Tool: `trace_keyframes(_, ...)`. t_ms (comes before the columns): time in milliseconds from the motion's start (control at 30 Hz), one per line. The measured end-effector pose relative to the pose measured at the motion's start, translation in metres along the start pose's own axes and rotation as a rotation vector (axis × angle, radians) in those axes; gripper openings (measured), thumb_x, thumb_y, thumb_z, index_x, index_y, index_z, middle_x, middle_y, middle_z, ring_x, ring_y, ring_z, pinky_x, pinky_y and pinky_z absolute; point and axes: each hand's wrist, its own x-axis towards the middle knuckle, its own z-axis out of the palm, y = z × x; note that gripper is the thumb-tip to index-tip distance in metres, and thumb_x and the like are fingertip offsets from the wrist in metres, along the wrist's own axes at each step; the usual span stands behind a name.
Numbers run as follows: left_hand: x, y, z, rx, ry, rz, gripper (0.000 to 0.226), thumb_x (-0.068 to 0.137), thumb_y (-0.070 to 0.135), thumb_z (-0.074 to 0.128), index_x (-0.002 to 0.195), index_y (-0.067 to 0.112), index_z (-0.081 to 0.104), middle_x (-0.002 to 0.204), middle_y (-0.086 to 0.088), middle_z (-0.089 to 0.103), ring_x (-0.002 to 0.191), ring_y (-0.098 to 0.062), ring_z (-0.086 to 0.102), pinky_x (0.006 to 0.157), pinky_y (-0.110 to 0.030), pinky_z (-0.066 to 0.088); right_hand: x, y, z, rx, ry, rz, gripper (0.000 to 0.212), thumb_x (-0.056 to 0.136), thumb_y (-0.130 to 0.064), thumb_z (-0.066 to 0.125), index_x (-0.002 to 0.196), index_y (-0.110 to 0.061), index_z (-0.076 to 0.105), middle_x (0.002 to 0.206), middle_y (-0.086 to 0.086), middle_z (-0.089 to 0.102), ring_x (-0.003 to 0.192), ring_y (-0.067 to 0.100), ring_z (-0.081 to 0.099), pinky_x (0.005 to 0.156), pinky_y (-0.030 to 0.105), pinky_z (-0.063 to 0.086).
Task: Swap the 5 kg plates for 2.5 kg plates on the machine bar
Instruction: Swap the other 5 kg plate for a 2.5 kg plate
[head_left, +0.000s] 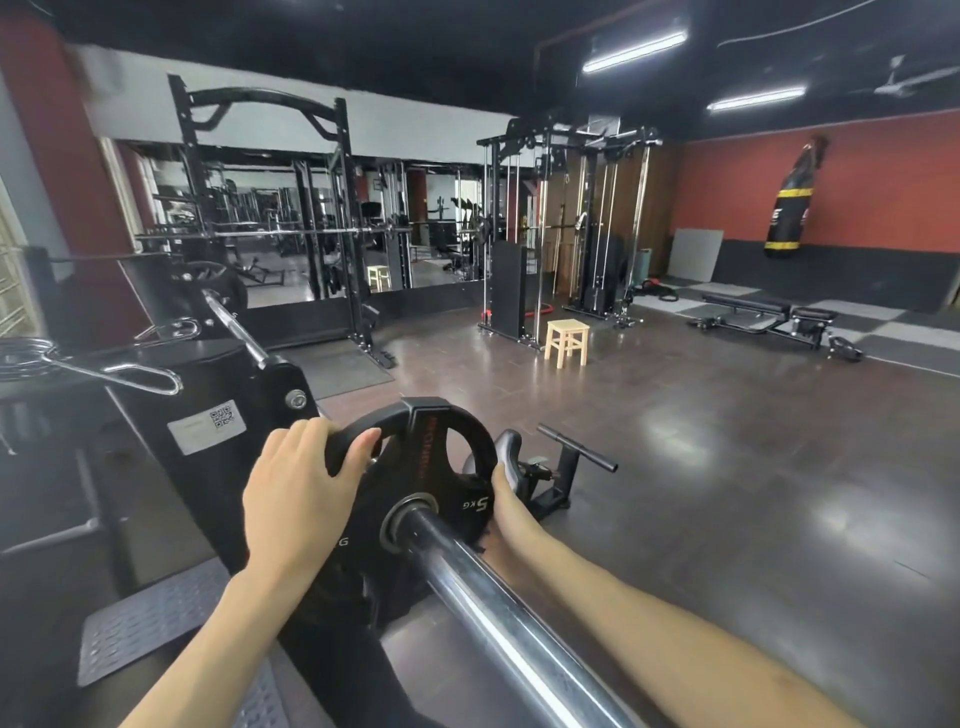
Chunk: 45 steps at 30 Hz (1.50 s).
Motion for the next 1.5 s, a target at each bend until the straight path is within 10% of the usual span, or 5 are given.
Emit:
trace_keyframes(233, -0.003, -0.013, 0.005, -0.071, 0.021, -0.045, 0.053, 0.092, 0.056, 0.041, 0.100, 0.010, 0.065, 0.089, 0.001, 0.064, 0.085, -0.020, 0.056, 0.067, -0.033, 0.041, -0.001, -0.016, 0.016, -0.052, 0.027, 0.014, 0.125, 0.031, -0.097, 0.065, 0.125, -0.015, 0.069, 0.115, 0.016, 0.075, 0.112, 0.034, 0.069, 0.103, 0.054, 0.051)
trace_keyframes(467, -0.015, -0.021, 0.011, -0.126, 0.064, -0.122, 0.052, 0.093, 0.054, 0.040, 0.102, 0.008, 0.063, 0.084, 0.001, 0.063, 0.077, -0.024, 0.060, 0.066, -0.037, 0.046, 0.001, -0.030, 0.016, -0.125, 0.043, -0.002, 0.065, 0.100, -0.066, 0.034, 0.103, -0.014, 0.071, 0.079, 0.007, 0.079, 0.094, 0.026, 0.068, 0.081, 0.038, 0.051)
trace_keyframes(967, -0.032, -0.024, -0.003, -0.259, -0.003, -0.276, 0.039, 0.097, 0.051, 0.043, 0.103, 0.016, 0.061, 0.096, 0.003, 0.064, 0.084, -0.014, 0.060, 0.072, -0.024, 0.042, -0.026, -0.053, 0.041, -0.185, 0.150, -0.112, 0.076, 0.070, -0.066, 0.074, 0.130, -0.020, 0.060, 0.116, 0.012, 0.071, 0.098, 0.024, 0.068, 0.069, 0.037, 0.053)
trace_keyframes(1200, -0.041, -0.003, -0.059, -0.320, 0.085, -0.238, 0.008, 0.097, 0.023, 0.059, 0.103, 0.020, 0.062, 0.103, 0.006, 0.060, 0.094, -0.012, 0.058, 0.080, -0.027, 0.045, -0.086, -0.066, 0.065, -0.132, 0.309, -0.287, 0.030, 0.092, -0.026, 0.054, 0.114, -0.008, 0.064, 0.104, 0.008, 0.063, 0.095, 0.019, 0.058, 0.065, 0.030, 0.044)
trace_keyframes(1500, -0.153, -0.050, -0.165, -0.441, -0.162, -0.381, 0.026, 0.100, 0.028, 0.055, 0.078, 0.028, 0.069, 0.073, 0.009, 0.071, 0.072, -0.006, 0.067, 0.071, -0.030, 0.056, -0.180, 0.040, 0.130, 0.022, -0.184, 0.097, 0.024, 0.100, -0.018, 0.049, 0.081, -0.011, 0.064, 0.066, 0.003, 0.065, 0.056, 0.012, 0.055, 0.051, 0.021, 0.036)
